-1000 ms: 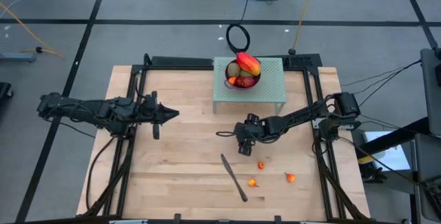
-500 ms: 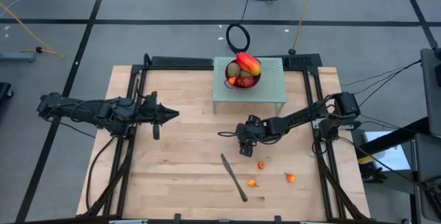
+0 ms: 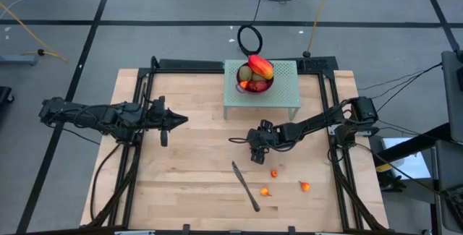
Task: Pick & Place Fruit
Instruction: Put the orange pear into the violet strainer bowl on the shelf
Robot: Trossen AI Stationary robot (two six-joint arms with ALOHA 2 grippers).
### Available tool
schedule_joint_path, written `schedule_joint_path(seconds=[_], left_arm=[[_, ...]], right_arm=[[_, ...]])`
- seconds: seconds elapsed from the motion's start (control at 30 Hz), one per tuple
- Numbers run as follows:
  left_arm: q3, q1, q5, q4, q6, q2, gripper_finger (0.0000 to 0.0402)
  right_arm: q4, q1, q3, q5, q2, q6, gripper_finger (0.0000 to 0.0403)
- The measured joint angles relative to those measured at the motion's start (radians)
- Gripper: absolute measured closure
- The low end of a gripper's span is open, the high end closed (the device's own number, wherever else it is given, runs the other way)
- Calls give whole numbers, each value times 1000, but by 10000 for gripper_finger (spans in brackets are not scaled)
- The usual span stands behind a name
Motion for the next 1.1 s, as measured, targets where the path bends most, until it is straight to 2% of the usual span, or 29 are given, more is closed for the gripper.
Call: schedule_joint_path(seconds=[0.83, 1.1], left_arm=[[0, 0, 0, 1, -3, 0, 380], [0, 0, 0, 1, -3, 0, 380]], right_arm=[[-1, -5, 0, -30, 0, -22, 258], [3, -5, 0, -30, 0, -23, 271]])
